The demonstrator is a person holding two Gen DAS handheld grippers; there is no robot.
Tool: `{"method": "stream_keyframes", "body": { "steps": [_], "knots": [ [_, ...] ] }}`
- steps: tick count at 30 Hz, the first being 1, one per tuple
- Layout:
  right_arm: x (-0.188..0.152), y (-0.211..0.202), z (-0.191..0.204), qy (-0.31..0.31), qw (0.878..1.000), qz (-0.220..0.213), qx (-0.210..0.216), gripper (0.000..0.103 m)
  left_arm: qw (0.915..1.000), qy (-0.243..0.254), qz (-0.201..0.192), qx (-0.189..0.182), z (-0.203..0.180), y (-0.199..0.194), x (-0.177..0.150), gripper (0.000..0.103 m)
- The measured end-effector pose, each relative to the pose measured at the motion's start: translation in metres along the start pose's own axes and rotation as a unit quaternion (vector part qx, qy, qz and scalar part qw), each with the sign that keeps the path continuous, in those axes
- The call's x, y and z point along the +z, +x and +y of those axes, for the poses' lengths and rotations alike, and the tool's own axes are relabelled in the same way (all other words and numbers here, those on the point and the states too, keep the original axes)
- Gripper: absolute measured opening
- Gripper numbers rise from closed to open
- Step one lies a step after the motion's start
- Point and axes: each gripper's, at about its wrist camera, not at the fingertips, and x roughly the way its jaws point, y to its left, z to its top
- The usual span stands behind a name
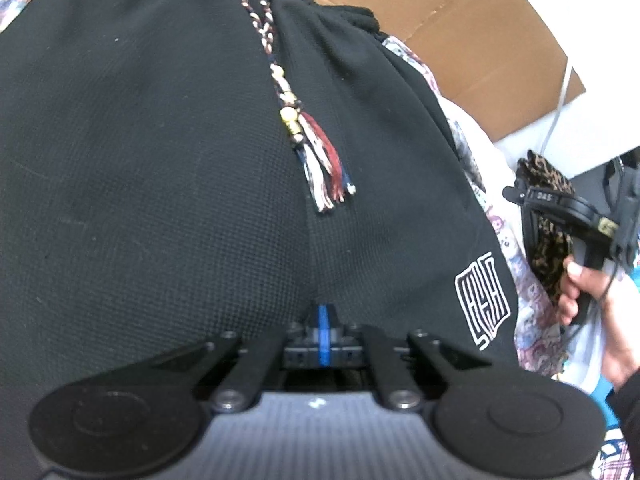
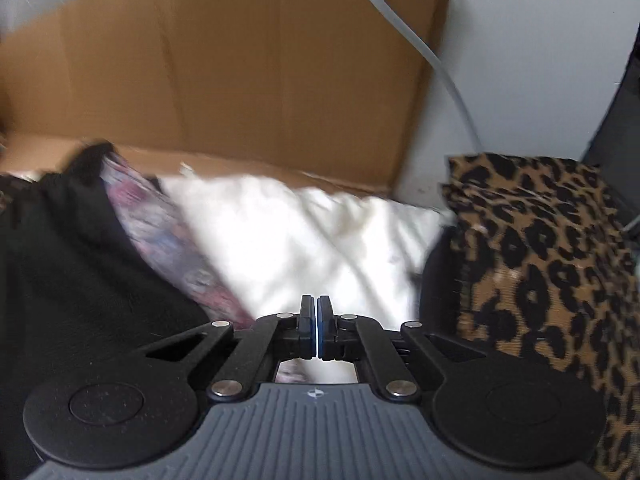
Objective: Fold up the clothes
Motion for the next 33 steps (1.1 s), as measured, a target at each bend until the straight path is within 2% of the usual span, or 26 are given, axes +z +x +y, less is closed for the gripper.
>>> {"method": "stream_keyframes", "body": {
  "steps": [4,9,14,17,19,21,24,26,28,29,30,33],
  "knots": [
    [0.006,-0.004,0.016,0.003,0.999,-0.008,0.045,0.000,0.9999,0.005,-0.009,-0.002,-0.003,-0.003,0.000,0.004],
    [0.010,0.018,0.039,0.007,0.996,0.015,0.083,0.000,0.9995,0.011,-0.029,-0.004,-0.005,-0.011,0.001,0.008],
    [0.020,0.050,0.044,0.029,0.998,0.034,0.049,0.001,0.9993,0.003,-0.037,-0.005,-0.002,-0.014,0.003,0.010],
    [0.029,0.053,0.041,0.055,0.997,0.033,0.035,0.002,0.9988,-0.009,-0.049,-0.007,0.001,-0.018,0.007,0.010],
    [0.036,0.052,0.041,0.062,0.997,0.031,0.025,0.001,0.9980,-0.017,-0.060,-0.008,0.006,-0.023,0.011,0.015],
    [0.043,0.045,0.045,0.062,0.997,0.020,0.036,0.001,0.9970,-0.022,-0.074,-0.004,0.012,-0.030,0.017,0.016],
    [0.055,0.036,0.056,0.051,0.997,0.005,0.061,0.001,0.9934,-0.038,-0.106,0.024,0.023,-0.041,0.026,0.020],
    [0.064,0.036,0.069,0.035,0.997,0.005,0.071,0.009,0.9905,-0.052,-0.122,0.039,0.031,-0.047,0.032,0.022],
    [0.074,0.041,0.084,0.018,0.997,0.004,0.070,0.051,0.9883,-0.067,-0.129,0.046,0.037,-0.046,0.038,0.022],
    [0.078,0.043,0.091,0.010,0.997,0.000,0.070,0.059,0.9873,-0.074,-0.132,0.049,0.041,-0.046,0.041,0.022],
    [0.083,0.046,0.097,0.003,0.997,-0.006,0.072,0.063,0.9865,-0.081,-0.134,0.050,0.046,-0.048,0.044,0.022],
    [0.092,0.064,0.114,-0.020,0.996,0.004,0.084,0.062,0.9841,-0.097,-0.139,0.053,0.056,-0.047,0.050,0.022]
  ]
}}
